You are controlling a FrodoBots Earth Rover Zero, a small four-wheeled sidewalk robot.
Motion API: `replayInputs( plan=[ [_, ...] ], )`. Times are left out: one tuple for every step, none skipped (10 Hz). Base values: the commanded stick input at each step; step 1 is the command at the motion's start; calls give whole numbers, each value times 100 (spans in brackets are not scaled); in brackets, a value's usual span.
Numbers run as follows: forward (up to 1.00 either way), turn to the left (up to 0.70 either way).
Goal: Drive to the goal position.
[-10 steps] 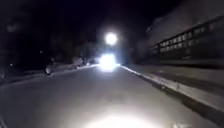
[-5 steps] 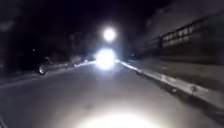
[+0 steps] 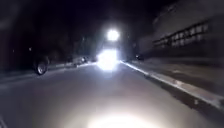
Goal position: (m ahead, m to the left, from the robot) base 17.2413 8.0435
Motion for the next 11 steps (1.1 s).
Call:
replayInputs(
  plan=[
    [100,-40],
    [100,-25],
    [100,0],
    [100,0],
    [100,0],
    [100,0],
    [100,0],
    [100,0],
    [100,0],
    [100,0],
    [100,0]
  ],
)
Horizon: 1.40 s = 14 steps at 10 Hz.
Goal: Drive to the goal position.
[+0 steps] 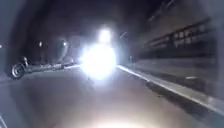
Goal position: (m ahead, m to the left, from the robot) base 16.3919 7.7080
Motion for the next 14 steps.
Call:
replayInputs(
  plan=[
    [100,0],
    [100,0],
    [100,0],
    [100,0],
    [100,0],
    [100,-6],
    [100,-13],
    [100,-33],
    [100,-40],
    [100,-40],
    [100,-19],
    [100,0],
    [100,0],
    [100,0]
  ],
)
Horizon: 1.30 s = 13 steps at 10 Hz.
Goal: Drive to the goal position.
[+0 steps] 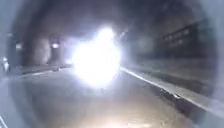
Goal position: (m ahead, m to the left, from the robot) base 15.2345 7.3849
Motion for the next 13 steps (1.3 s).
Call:
replayInputs(
  plan=[
    [100,0],
    [100,0],
    [100,0],
    [100,0],
    [100,0],
    [100,0],
    [100,0],
    [100,0],
    [100,0],
    [100,0],
    [100,0],
    [100,0],
    [100,0]
  ],
)
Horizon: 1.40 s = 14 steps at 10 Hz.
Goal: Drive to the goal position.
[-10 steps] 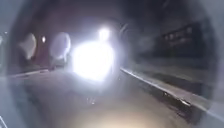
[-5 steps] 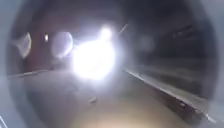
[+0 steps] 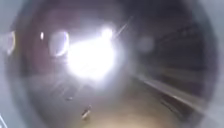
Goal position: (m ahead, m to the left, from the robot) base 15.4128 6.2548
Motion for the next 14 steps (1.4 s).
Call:
replayInputs(
  plan=[
    [100,0],
    [100,0],
    [100,0],
    [100,0],
    [100,0],
    [100,-6],
    [100,-23],
    [100,-36],
    [100,-40],
    [100,-40],
    [100,0],
    [100,0],
    [100,0],
    [100,0]
  ],
)
